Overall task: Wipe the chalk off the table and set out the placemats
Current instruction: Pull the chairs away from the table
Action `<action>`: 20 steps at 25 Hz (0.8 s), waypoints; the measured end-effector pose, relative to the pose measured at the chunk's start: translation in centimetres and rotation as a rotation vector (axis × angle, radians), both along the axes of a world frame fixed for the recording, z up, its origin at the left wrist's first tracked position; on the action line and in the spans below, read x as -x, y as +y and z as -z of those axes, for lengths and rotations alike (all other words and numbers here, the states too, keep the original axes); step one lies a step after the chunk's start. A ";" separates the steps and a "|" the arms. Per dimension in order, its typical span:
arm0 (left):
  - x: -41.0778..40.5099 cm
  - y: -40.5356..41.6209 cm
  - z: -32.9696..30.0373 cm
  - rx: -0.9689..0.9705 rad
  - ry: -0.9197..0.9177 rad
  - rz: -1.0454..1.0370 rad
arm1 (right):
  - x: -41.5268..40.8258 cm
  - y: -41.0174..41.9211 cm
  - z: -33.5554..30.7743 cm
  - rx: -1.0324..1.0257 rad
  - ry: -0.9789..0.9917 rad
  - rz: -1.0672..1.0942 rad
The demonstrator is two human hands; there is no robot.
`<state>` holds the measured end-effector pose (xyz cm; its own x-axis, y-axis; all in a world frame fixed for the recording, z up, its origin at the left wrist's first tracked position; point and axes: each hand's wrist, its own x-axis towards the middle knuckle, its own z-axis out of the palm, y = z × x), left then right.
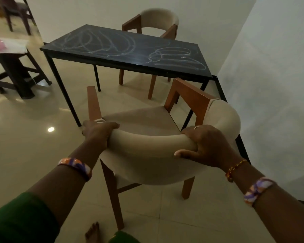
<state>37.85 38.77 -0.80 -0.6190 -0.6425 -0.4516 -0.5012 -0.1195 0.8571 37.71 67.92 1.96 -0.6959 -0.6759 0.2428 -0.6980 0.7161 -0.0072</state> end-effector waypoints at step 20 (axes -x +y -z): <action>5.3 -9.5 -1.3 0.144 -0.082 0.159 | 1.6 -12.5 1.8 0.331 0.323 0.277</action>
<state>32.58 29.30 0.49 -0.6828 -0.6011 -0.4154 -0.5726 0.0871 0.8152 36.07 55.39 0.16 -0.6918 -0.3288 0.6429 -0.4873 0.8696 -0.0795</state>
